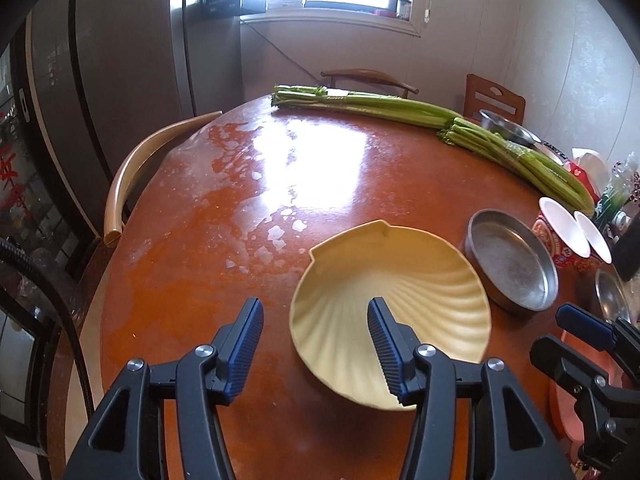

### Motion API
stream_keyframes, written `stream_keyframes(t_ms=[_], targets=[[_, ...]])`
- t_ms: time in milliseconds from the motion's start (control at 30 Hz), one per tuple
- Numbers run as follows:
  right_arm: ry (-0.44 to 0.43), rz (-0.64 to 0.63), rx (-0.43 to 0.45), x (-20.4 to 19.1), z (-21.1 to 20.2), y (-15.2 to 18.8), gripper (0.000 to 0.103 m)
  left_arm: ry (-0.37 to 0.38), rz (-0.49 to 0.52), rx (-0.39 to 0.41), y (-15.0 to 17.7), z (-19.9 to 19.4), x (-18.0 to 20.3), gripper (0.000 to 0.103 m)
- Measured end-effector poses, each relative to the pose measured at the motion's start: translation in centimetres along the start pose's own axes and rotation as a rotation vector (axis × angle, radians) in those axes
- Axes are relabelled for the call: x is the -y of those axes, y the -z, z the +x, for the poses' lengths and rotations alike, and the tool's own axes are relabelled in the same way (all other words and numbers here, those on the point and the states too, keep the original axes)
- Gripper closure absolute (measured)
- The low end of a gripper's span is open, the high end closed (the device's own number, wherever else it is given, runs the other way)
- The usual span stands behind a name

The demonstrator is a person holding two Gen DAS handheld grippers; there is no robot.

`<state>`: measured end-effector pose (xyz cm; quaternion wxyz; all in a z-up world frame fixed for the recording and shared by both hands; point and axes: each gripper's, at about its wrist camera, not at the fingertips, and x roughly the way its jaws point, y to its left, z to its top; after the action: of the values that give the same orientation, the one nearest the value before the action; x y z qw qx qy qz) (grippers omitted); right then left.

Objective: Organize plates and bowls
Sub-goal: 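Open the left gripper and withdraw from the yellow plate, then move the left gripper to the pink pig plate rim and grasp it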

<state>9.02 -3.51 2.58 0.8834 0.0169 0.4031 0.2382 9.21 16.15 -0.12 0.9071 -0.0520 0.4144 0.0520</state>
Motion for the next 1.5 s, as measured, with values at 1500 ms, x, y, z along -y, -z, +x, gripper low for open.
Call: stream_keyframes(t_ms=[1500], targets=[[0.066, 0.082, 0.047, 14.9, -12.8, 9.9, 0.039, 0.116, 0.158, -0.064, 4.4, -2.2, 17.5, 0.045]])
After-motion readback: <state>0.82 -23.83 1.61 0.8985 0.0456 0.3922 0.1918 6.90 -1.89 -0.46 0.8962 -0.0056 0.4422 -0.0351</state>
